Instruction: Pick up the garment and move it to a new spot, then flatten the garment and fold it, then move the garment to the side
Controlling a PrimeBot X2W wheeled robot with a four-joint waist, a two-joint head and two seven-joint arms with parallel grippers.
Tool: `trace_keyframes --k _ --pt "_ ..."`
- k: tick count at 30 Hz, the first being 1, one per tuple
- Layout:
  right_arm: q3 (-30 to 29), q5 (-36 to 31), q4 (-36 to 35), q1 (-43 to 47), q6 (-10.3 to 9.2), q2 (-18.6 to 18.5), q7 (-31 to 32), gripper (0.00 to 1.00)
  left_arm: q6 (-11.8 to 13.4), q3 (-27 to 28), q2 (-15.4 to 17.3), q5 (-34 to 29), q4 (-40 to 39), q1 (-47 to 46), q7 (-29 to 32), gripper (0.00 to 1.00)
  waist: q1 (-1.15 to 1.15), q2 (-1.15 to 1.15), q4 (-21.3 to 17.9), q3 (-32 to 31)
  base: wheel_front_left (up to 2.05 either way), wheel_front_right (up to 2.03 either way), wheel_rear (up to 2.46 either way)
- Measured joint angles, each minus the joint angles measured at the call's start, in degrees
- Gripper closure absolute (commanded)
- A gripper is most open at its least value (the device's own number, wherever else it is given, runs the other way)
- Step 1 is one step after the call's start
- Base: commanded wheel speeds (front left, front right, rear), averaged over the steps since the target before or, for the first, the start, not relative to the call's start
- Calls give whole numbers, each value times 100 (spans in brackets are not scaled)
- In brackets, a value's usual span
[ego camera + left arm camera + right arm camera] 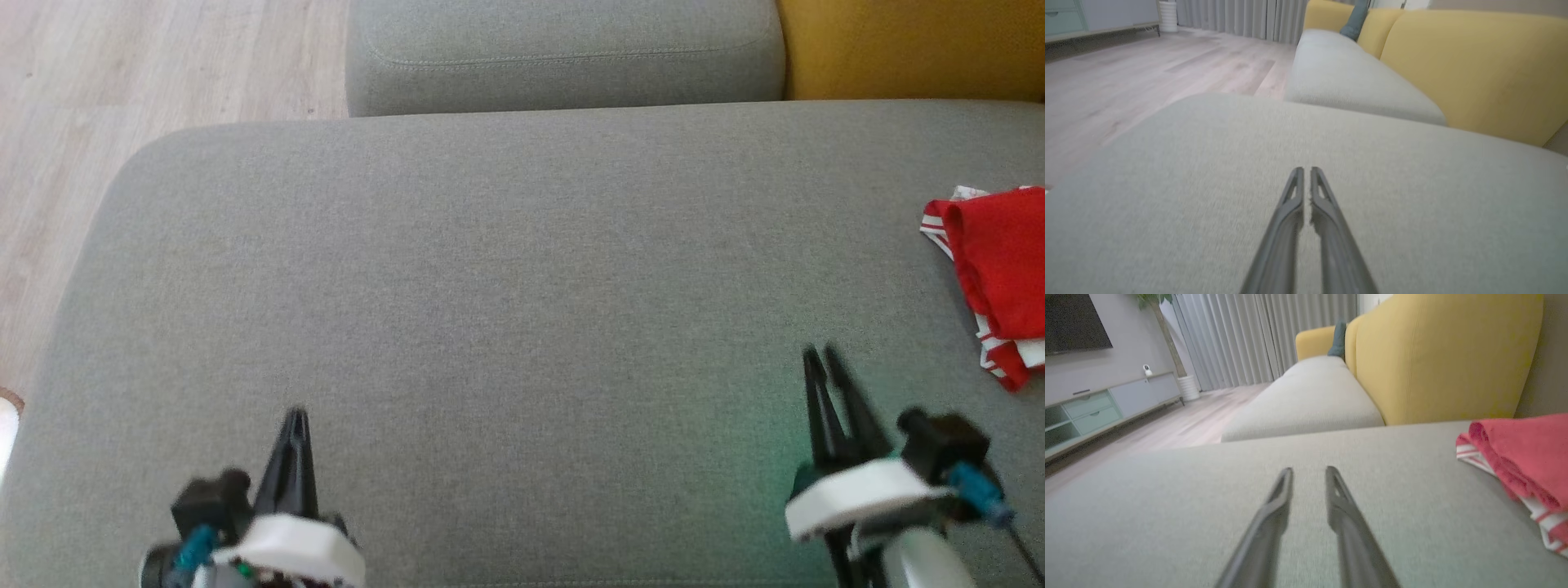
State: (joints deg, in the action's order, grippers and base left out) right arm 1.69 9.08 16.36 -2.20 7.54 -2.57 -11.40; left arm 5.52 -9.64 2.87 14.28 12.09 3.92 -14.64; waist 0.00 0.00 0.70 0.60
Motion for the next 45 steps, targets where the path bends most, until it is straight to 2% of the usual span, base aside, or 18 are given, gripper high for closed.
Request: trace_keyframes --k 5,45 --pt "0 65 400 343 0 3 33 100 -3 -38 -1 82 378 289 40 100 0 0 -2 -2 0 0 0" --pt "-237 2731 283 277 0 2 548 100 -409 304 13 2638 391 18 606 100 0 0 -24 -15 0 0 0"
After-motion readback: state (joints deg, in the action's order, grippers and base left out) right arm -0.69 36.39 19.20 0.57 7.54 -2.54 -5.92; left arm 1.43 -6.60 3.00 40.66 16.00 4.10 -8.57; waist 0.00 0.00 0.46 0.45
